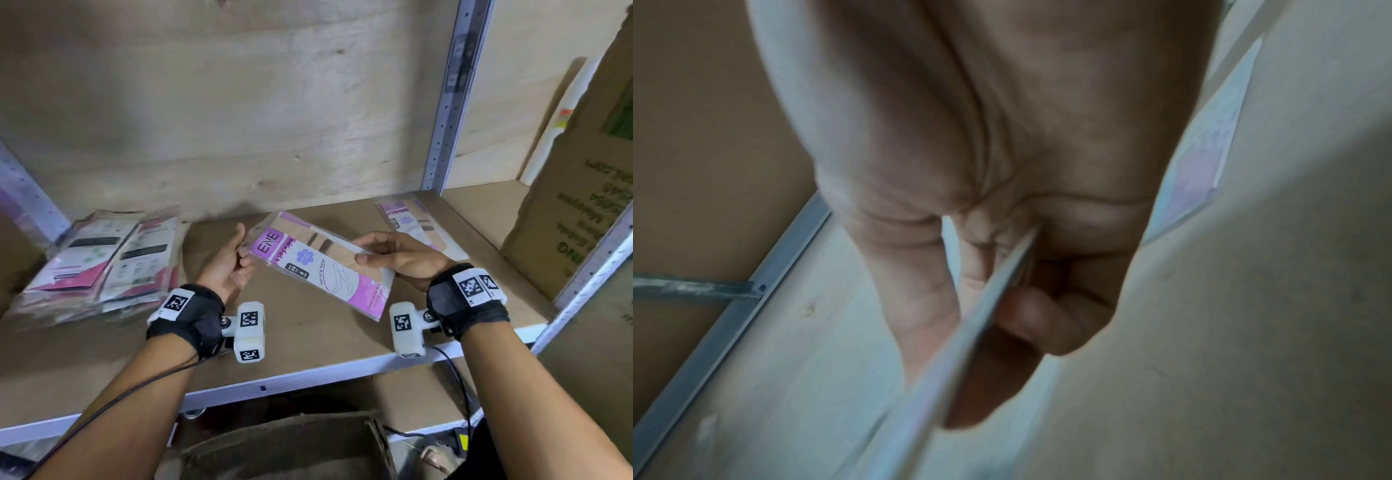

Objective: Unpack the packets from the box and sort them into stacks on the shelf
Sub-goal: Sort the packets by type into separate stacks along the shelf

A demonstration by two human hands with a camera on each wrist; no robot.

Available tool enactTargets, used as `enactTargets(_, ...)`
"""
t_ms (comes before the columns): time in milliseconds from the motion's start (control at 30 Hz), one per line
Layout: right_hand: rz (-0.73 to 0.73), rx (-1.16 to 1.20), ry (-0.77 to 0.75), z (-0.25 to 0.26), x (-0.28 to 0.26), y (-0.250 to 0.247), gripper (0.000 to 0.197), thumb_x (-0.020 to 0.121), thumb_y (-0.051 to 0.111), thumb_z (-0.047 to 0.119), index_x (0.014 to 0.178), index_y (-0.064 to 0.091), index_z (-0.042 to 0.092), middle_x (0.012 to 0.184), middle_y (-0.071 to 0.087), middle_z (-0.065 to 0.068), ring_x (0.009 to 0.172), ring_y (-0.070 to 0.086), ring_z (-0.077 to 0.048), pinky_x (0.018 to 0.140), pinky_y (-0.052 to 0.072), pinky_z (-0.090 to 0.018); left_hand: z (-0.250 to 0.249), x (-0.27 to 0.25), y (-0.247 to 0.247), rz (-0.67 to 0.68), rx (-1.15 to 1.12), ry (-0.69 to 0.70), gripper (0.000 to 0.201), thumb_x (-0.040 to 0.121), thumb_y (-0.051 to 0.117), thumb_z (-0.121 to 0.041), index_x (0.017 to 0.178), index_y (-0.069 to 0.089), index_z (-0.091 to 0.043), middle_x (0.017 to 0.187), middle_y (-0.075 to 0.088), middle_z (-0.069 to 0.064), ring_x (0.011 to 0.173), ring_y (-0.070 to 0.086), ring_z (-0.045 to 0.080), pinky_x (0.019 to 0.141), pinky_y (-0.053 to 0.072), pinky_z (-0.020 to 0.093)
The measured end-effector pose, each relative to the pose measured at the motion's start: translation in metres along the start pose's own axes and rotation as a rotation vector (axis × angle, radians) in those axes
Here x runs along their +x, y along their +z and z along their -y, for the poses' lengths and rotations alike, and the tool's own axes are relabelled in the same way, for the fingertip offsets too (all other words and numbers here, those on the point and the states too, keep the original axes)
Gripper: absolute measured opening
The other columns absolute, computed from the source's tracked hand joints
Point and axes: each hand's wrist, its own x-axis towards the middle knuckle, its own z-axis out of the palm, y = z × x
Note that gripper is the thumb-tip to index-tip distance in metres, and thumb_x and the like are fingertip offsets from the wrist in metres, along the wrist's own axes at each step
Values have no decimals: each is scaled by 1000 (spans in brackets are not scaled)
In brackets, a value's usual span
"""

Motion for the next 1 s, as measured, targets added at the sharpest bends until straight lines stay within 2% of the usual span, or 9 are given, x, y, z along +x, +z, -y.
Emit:
enactTargets(67, -80, 36, -6, 0, 0, -7, 23, 88, 66, -2, 104, 68, 14, 97, 75, -2, 86, 71, -12, 79, 54, -20, 7, 8, 12, -89, 59, 9, 45, 100, 42, -54, 87, 61, -15, 49, 55, -6, 37, 47, 4, 33, 34, 13)
enactTargets(167, -218, 125, 3, -1, 2, -18, 16, 89, 67, 2, 101, 65, 13, 98, 72, -7, 80, 69, -17, 70, 54, -24, 17, 17, 30, 0, 108, -46, 67, 97, 36, -65, 103, 69, -8, 77, 75, 6, 56, 67, 12, 48, 53, 19)
enactTargets(233, -303, 198, 17, -1, 4, -25, 14, 88, 68, 4, 99, 62, 11, 98, 69, -10, 79, 66, -21, 68, 54, -28, 27, 20, 48, 77, 211, -64, 67, 91, 48, -66, 110, 70, -7, 98, 77, 12, 73, 74, 19, 60, 59, 25)
enactTargets(300, -370, 231, 15, -2, 6, -30, 19, 88, 69, 6, 104, 59, 7, 98, 67, -15, 80, 64, -27, 71, 53, -32, 40, 22, 70, 136, 361, -66, 62, 83, 65, -60, 116, 67, -8, 107, 75, 16, 85, 75, 25, 67, 61, 29)
enactTargets(433, -498, 86, 55, -4, 9, -45, 17, 87, 72, 18, 99, 60, 13, 92, 69, -15, 62, 62, -26, 43, 42, -26, 62, 23, 114, 331, 528, -72, 36, 85, 77, -28, 116, 67, -12, 105, 76, 13, 88, 76, 25, 72, 61, 29)
enactTargets(567, -610, -4, 111, -5, 9, -72, 22, 85, 65, 2, 104, 63, 13, 108, 67, -18, 81, 66, -29, 75, 56, -40, 71, 30, 152, 318, 639, -6, 25, 88, 72, -5, 112, 66, -11, 104, 75, 8, 79, 75, 15, 67, 61, 24)
enactTargets(733, -636, -249, 221, -5, -2, -105, 44, 84, 55, 5, 127, 58, 14, 110, 67, -5, 78, 63, -10, 60, 47, -23, 83, 52, 192, 287, 739, -15, 24, 87, 71, 3, 109, 63, 2, 106, 70, 18, 80, 72, 22, 60, 61, 22)
enactTargets(833, -676, -309, 256, -8, -10, -115, 47, 85, 56, 8, 132, 54, 13, 109, 66, -4, 80, 63, -11, 72, 52, -28, 96, 70, 208, 282, 770, -44, 21, 84, 72, 6, 103, 65, 3, 107, 70, 20, 68, 73, 15, 57, 60, 21)
enactTargets(1000, -719, -482, 301, -9, -16, -120, 43, 85, 56, 16, 128, 60, 7, 113, 66, -9, 105, 62, -28, 98, 50, -43, 120, 94, 224, 219, 867, -68, 44, 76, 81, 3, 117, 65, 4, 116, 71, 21, 95, 73, 33, 85, 60, 48)
